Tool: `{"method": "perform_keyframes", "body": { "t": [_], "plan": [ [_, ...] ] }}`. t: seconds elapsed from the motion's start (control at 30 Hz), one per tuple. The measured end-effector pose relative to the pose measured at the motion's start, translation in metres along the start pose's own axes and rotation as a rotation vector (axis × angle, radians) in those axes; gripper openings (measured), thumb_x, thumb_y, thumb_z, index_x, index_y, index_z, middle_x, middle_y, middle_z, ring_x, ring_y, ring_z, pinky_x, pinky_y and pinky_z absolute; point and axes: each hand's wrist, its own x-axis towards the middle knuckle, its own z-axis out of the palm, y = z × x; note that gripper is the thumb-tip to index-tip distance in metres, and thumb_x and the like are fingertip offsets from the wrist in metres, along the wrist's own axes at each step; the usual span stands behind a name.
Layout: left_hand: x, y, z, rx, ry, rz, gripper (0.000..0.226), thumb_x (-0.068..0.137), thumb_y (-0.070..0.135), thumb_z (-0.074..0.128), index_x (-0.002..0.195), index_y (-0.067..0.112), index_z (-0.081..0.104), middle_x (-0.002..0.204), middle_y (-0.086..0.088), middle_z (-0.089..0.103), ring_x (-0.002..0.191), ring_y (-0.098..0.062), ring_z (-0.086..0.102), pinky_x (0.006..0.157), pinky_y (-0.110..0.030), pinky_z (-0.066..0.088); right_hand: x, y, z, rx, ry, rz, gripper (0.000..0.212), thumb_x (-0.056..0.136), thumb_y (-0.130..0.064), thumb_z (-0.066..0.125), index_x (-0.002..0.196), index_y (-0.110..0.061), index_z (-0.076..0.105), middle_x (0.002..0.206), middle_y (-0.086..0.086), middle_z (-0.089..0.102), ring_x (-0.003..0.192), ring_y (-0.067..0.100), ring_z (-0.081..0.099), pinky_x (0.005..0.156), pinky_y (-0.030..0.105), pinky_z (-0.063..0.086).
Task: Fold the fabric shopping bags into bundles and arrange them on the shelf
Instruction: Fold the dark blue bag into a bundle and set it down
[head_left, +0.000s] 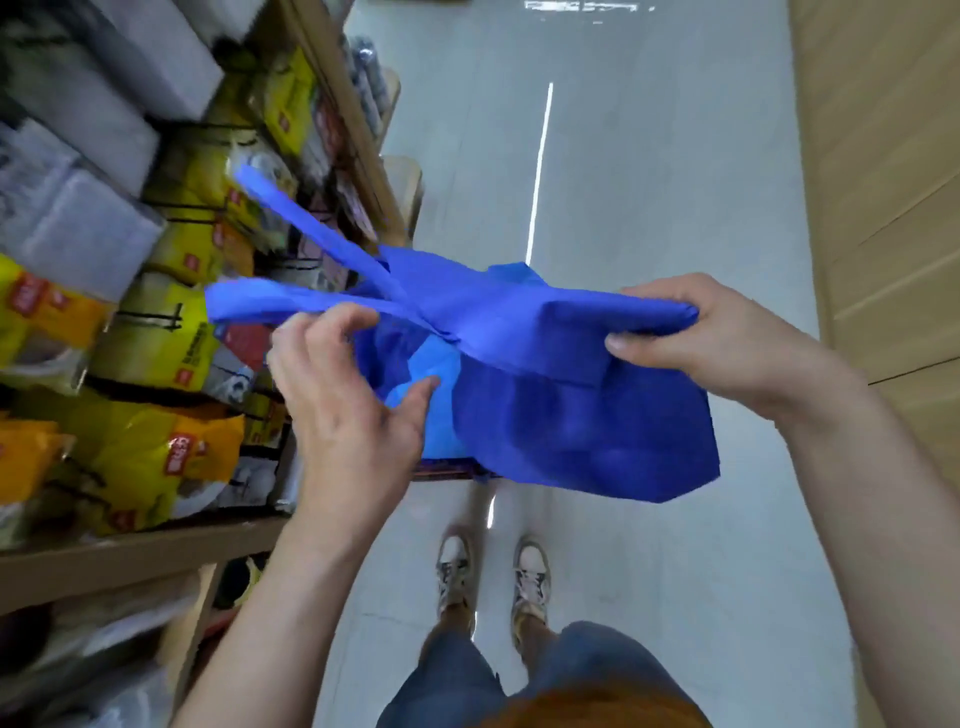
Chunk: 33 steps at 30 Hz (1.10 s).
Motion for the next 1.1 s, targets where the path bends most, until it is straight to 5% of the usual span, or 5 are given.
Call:
{"method": "perform_keyframes", "body": {
  "t": [0.43, 0.53, 0.73, 0.97, 1.1],
  "plan": [
    [-0.063, -0.028, -0.137, -1.003, -0.452, -0.551, 0.037, 0.083, 0.022, 0.064, 0.118, 0.032, 0.065, 0.117, 0.007, 0.069, 0.105, -0.006, 0.064, 0.089, -0.024, 0.05, 0.03, -0.064, 0.066, 0.257, -0.398, -0.065, 0.033, 0.074, 0.001, 0.068, 0.105, -0.01, 0.071, 0.098, 0.008, 0.073, 0.088, 0.022, 0.07, 0.069, 0.028, 0.057],
    [-0.095, -0.029, -0.169, -0.731, -0.661, -0.412, 0.096, 0.071, 0.024, 0.081, 0.145, 0.046, 0.024, 0.146, 0.024, 0.039, 0.13, 0.003, 0.046, 0.103, -0.02, 0.043, 0.031, -0.078, 0.106, 0.357, -0.515, -0.057, 0.029, 0.074, -0.003, 0.061, 0.098, -0.016, 0.071, 0.089, 0.004, 0.072, 0.078, 0.019, 0.069, 0.068, 0.027, 0.057],
    [-0.169, -0.034, -0.189, -0.186, 0.072, -0.582, 0.04, 0.092, 0.002, 0.055, 0.089, 0.042, 0.057, 0.072, 0.026, 0.061, 0.068, 0.005, 0.054, 0.061, -0.007, 0.04, 0.01, -0.098, 0.196, 0.123, -0.658, -0.077, 0.033, 0.072, -0.015, 0.074, 0.103, -0.023, 0.068, 0.093, 0.001, 0.071, 0.079, 0.015, 0.069, 0.073, 0.033, 0.058],
    [-0.271, -0.05, -0.295, 0.336, 0.08, -0.665, 0.04, 0.086, 0.012, 0.059, 0.059, 0.027, 0.033, 0.054, 0.005, 0.042, 0.063, -0.031, 0.043, 0.056, -0.035, 0.027, -0.074, -0.13, 0.298, -0.379, -0.779, -0.54, 0.092, 0.059, -0.063, 0.083, 0.139, -0.057, 0.036, 0.143, -0.022, 0.046, 0.132, -0.006, 0.042, 0.105, 0.023, 0.039],
    [-0.326, -0.044, -0.358, 0.315, 0.128, -0.754, 0.041, 0.09, 0.044, 0.057, 0.058, 0.025, 0.039, 0.051, 0.004, 0.04, 0.058, -0.026, 0.038, 0.054, -0.036, 0.025, -0.122, -0.145, 0.379, -0.262, -0.608, -0.701, 0.02, 0.088, -0.027, 0.073, 0.105, -0.037, 0.072, 0.102, -0.016, 0.073, 0.093, -0.004, 0.064, 0.087, 0.035, 0.055]
  ]
}}
